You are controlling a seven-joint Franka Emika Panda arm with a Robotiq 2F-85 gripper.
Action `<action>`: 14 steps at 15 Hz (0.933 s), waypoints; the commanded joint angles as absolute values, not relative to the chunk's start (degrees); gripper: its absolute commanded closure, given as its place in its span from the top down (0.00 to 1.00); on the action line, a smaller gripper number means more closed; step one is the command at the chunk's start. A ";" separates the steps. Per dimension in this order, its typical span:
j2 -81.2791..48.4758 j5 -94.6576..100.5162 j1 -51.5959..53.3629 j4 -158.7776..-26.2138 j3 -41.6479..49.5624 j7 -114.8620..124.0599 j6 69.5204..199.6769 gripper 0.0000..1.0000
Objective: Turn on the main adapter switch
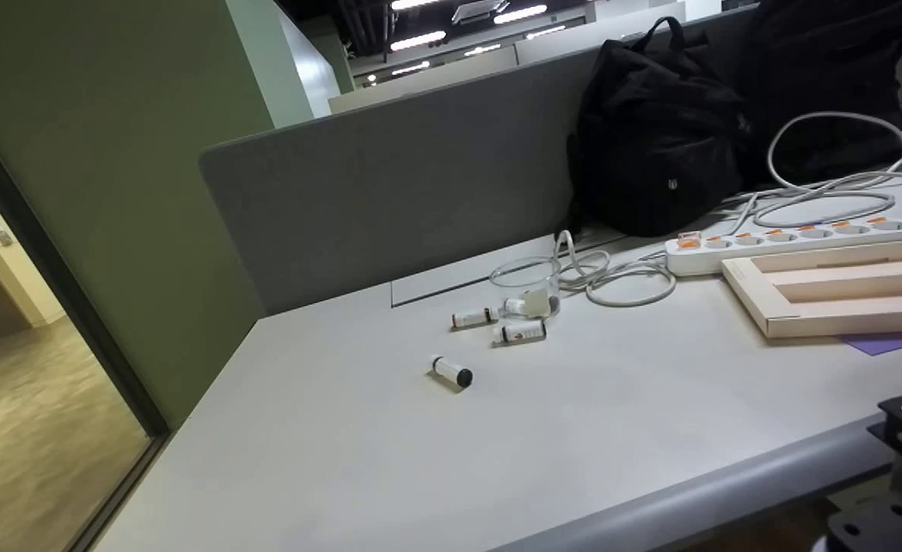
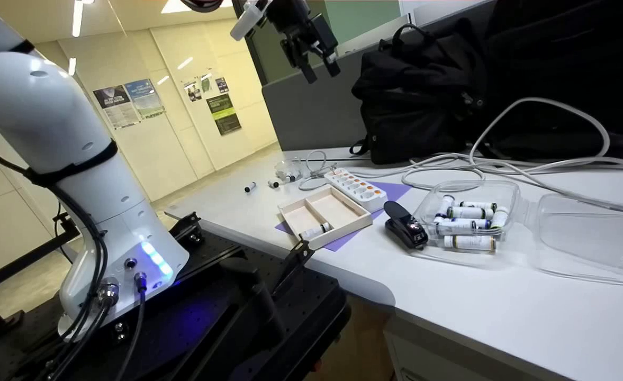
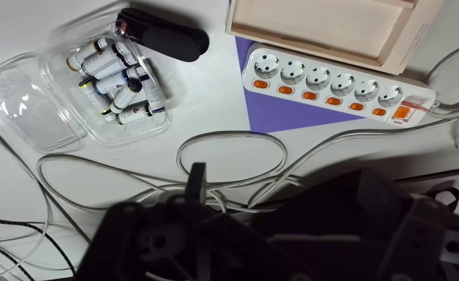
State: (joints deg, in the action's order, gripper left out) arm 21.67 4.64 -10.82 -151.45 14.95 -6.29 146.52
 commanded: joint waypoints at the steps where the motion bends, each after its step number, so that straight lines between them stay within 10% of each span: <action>1: 19.07 3.05 -10.00 -150.00 12.94 -5.55 147.63 1.00; 4: 13.09 1.40 -7.76 -147.15 9.57 -2.64 149.38 1.00; 5: 11.17 0.80 -7.02 -146.43 8.46 -1.76 149.73 0.75; 14: -7.31 -8.21 -3.50 -137.25 3.01 10.66 155.68 0.19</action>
State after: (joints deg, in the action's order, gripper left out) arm -2.09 -4.14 -4.25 -142.38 3.56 6.50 156.62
